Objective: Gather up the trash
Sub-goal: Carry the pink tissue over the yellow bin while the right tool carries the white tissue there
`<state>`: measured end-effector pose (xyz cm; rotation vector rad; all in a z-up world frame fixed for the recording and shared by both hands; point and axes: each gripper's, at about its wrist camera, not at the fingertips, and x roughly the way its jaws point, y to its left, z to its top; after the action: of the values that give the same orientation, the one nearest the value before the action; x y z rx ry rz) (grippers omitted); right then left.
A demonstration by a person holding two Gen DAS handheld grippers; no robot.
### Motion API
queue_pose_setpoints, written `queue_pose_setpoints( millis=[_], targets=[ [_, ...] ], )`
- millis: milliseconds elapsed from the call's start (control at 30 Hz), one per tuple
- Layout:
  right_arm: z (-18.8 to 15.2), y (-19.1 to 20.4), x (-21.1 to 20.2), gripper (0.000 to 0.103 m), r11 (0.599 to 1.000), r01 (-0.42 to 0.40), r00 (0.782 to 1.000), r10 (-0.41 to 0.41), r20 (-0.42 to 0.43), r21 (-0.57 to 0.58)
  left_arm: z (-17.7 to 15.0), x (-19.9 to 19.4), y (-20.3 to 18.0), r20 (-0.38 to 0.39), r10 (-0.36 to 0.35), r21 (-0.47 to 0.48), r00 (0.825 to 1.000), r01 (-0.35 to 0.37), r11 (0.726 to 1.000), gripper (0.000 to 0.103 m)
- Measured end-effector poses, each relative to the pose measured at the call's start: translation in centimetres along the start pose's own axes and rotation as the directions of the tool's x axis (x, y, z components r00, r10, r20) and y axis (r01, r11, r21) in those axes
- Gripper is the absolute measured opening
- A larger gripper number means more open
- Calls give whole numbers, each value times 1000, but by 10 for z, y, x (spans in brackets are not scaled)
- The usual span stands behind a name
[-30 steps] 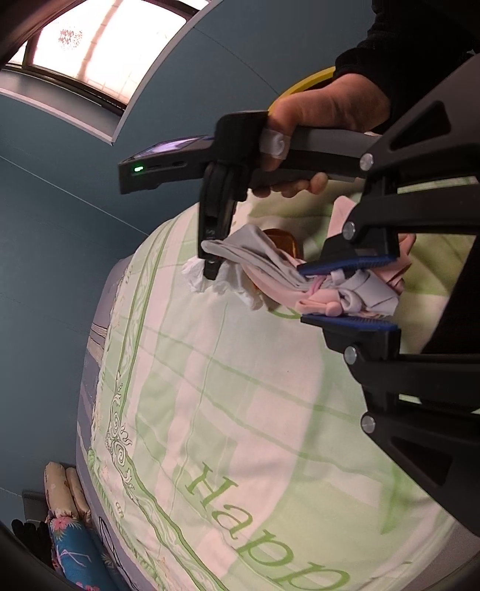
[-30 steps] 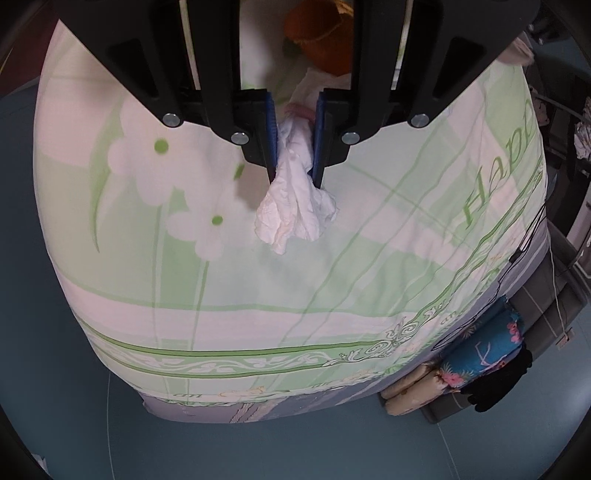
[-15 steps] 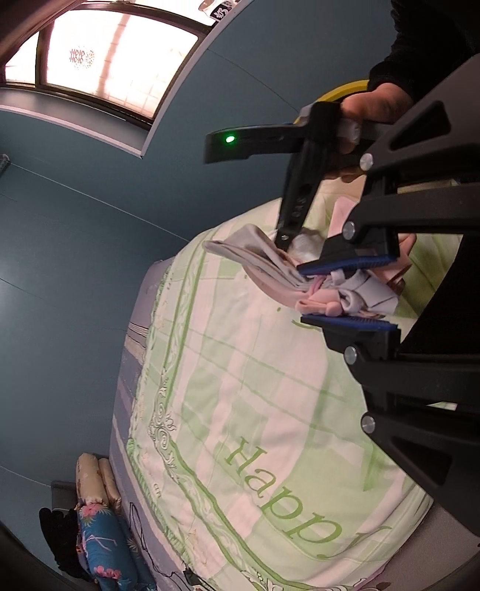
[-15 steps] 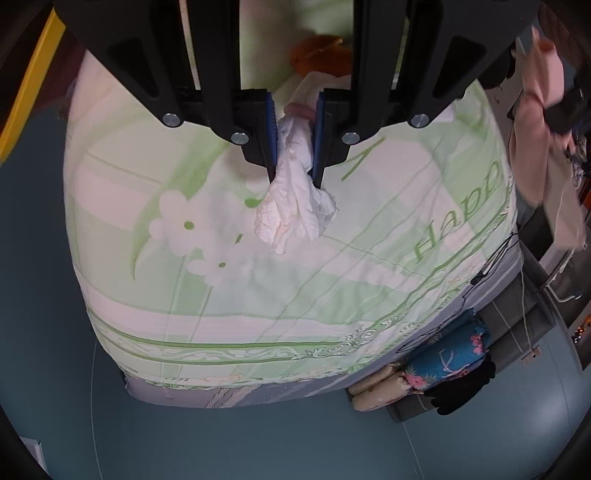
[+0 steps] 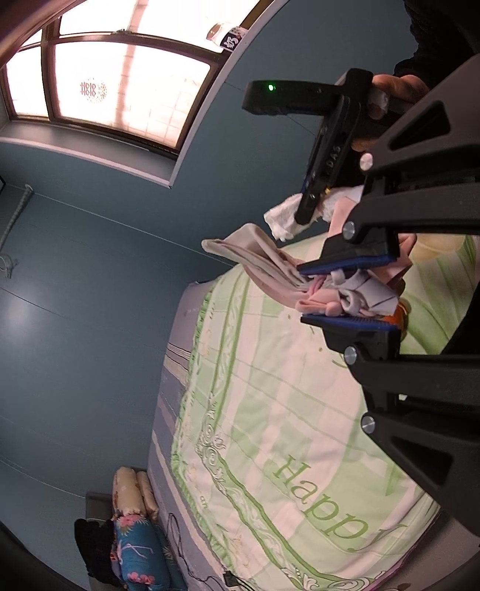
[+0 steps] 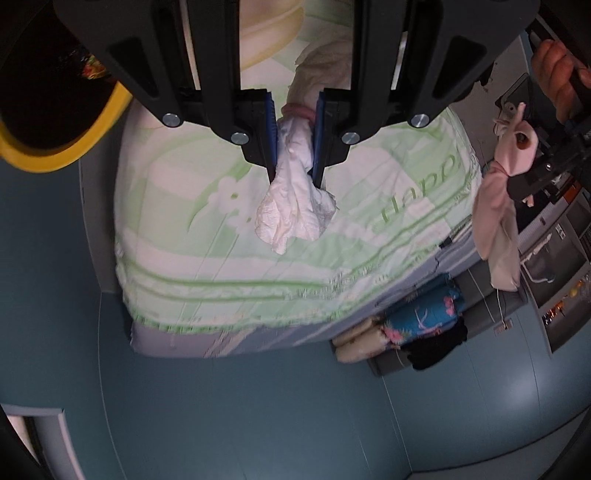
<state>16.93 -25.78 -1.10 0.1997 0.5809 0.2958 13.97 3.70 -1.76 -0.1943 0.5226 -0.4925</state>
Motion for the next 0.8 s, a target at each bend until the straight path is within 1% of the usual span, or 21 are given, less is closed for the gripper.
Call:
queue_pose_setpoints(
  millis=[100,200,333,367,433,500,600,800],
  targets=[
    [13,-7,-28,15,1000,11,998,-10,59,-3,6,-8,-15,23,-10,10,1000,10,1000,20],
    [26,-12,-57,15,1000,29,992,-28,121,-8,12,-16,-31,53,0,18,999,0,1000,20],
    [39,-21,-89,15,998,64,979,-60,195,-15,21,-21,-47,78,21,11,997,-22,1000,20],
    [41,-23,-95,15,997,72,976,-67,207,-15,24,-22,-52,80,38,8,996,-39,999,20],
    [45,-28,-105,15,996,82,971,-75,226,-21,28,-23,-61,92,42,10,995,-43,999,20],
    [48,-34,-114,15,995,98,965,-91,245,-17,34,-24,-75,99,63,24,993,-66,998,20],
    [50,-43,-125,15,992,124,956,-117,270,-8,40,-23,-90,100,69,41,993,-73,996,20],
    [48,-65,-144,15,988,156,942,-155,298,22,50,-13,-119,92,46,75,995,-53,996,20]
  ],
)
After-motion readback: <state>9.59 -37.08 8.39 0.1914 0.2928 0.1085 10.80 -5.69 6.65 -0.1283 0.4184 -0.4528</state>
